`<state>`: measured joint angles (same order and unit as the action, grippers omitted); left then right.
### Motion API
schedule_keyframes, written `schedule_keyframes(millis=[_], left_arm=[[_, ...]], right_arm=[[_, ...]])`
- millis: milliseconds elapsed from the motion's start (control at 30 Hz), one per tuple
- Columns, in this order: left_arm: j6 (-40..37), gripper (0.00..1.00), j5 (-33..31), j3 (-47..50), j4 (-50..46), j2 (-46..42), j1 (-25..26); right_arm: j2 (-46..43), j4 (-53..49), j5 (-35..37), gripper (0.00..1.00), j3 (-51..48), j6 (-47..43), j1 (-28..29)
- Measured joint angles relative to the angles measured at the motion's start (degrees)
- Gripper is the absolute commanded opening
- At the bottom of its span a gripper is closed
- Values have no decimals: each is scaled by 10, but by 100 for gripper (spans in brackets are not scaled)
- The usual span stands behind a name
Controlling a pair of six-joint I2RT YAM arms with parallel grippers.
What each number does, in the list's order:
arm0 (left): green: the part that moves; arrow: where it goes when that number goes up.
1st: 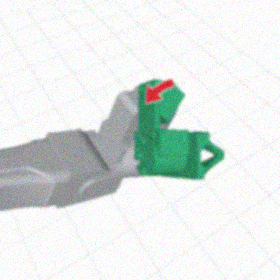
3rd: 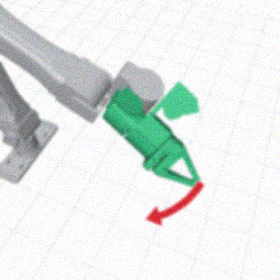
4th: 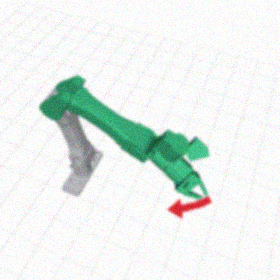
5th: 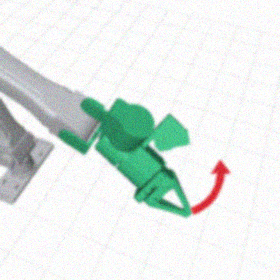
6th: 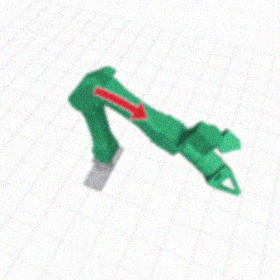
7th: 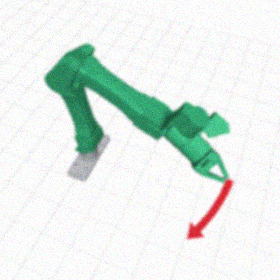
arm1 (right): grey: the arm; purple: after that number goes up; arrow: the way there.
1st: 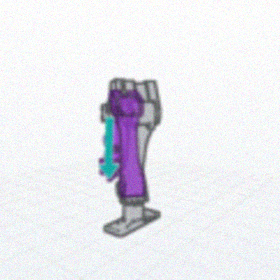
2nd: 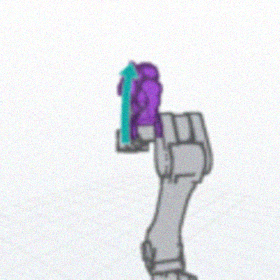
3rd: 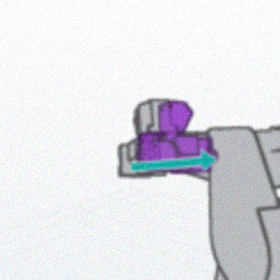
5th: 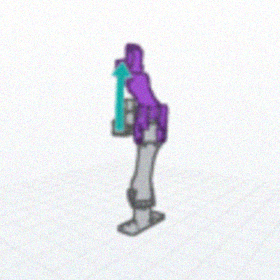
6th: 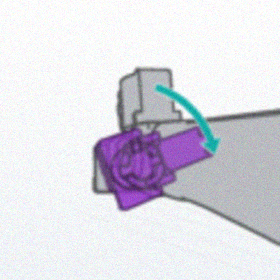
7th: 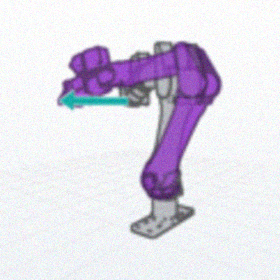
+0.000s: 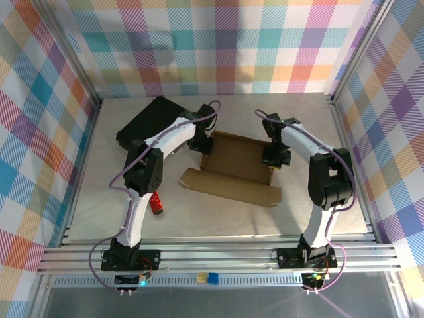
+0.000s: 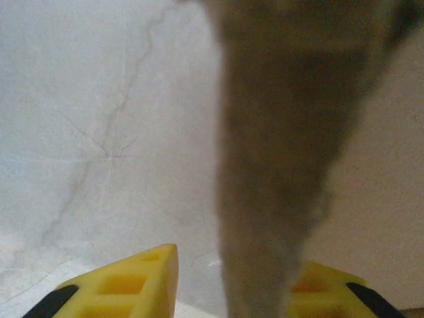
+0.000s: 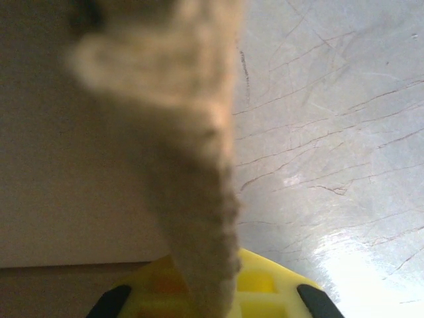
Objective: Fold the paper box
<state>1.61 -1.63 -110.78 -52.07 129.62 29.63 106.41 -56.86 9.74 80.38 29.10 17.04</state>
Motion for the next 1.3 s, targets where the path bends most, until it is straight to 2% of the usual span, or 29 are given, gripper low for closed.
schedule_keyframes(millis=[133,300,367,467,633,1067,1300], left_arm=[[5,7,-29,0,0,0,9],[7,7,-63,9,7,-4,21],[8,12,-72,15,13,-8,24],[15,31,-75,27,17,-16,26],[27,51,-52,34,14,-26,26],[40,57,21,18,-3,-63,26],[85,58,-12,-24,-8,-90,24]], right_arm=[[0,3,-2,0,1,0,7],[0,3,-3,0,1,2,9],[0,3,-4,0,1,3,9],[0,4,-4,0,1,4,9],[0,3,-4,0,1,7,9],[18,-15,-6,0,21,24,7],[20,-23,-33,0,17,64,-21]])
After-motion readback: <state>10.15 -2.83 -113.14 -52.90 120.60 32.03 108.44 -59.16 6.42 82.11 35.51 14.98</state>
